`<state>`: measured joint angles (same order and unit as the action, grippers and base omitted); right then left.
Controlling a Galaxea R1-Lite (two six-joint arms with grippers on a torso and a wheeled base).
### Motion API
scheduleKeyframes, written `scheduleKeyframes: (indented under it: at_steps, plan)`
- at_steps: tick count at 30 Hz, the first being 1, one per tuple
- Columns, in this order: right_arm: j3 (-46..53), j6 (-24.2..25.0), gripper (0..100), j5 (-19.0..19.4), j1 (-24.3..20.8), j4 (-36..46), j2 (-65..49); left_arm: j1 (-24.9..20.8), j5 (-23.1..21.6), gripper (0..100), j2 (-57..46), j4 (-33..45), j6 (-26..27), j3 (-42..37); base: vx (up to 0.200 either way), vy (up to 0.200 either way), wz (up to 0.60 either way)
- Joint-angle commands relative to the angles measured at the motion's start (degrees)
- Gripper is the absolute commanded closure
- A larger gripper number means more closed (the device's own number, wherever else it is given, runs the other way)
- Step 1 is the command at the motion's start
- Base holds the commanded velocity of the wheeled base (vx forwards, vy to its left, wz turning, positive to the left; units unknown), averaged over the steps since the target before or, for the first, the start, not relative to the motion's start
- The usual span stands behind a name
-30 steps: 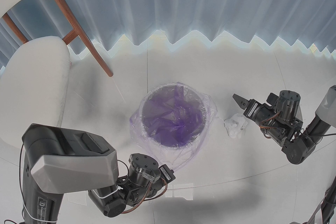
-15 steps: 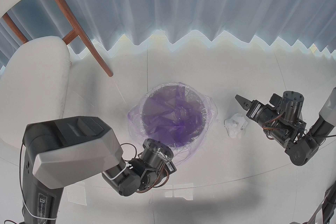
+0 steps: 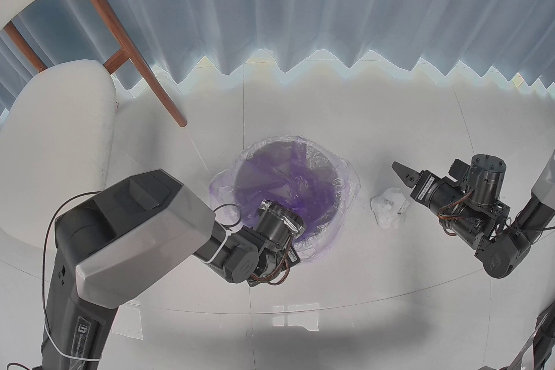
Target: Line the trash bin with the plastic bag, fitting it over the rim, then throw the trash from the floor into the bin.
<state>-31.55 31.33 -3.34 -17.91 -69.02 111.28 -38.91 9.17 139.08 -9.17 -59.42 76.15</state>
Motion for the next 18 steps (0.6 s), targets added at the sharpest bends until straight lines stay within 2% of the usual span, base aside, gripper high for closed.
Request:
scheduleKeyframes:
  at_steps: [1, 4, 5, 11, 15, 16, 18]
  plan:
    - [0.26, -0.04, 0, 0.0, -0.02, -0.06, -0.18, -0.11, -0.03, 100, 1.72, 0.2, 0.09, 1.45, 0.0, 0.0, 0.0]
    - [0.26, -0.04, 0, 0.09, -0.02, -0.06, -0.18, -0.37, -0.03, 100, 1.28, 0.99, 0.18, 0.13, 0.0, 0.0, 0.0]
    - [0.17, 0.05, 0, 0.0, -0.02, -0.06, -0.18, -0.37, -0.03, 0, 1.1, 1.08, 0.18, -0.31, 0.0, 0.0, 0.0]
    - [0.17, 0.14, 0, 0.09, -0.02, -0.06, -0.01, -0.46, 3.05, 0, -1.8, 1.08, -1.23, -1.18, 0.0, 0.0, 0.0]
    - [0.17, 0.14, 0, 0.09, 0.07, -0.06, 0.08, -0.64, 3.14, 0, -4.08, 1.08, -1.4, -2.77, 0.0, 0.0, 0.0]
    - [0.26, 0.22, 0, 0.18, 0.42, -0.06, 0.08, -0.81, 3.05, 0, -9.27, 0.99, -1.4, -6.46, 0.0, 0.0, 0.0]
    - [0.35, 0.31, 0, 0.18, 0.51, -0.06, 0.08, -0.9, 2.96, 0, -12.43, 0.91, -1.49, -8.57, 0.0, 0.0, 0.0]
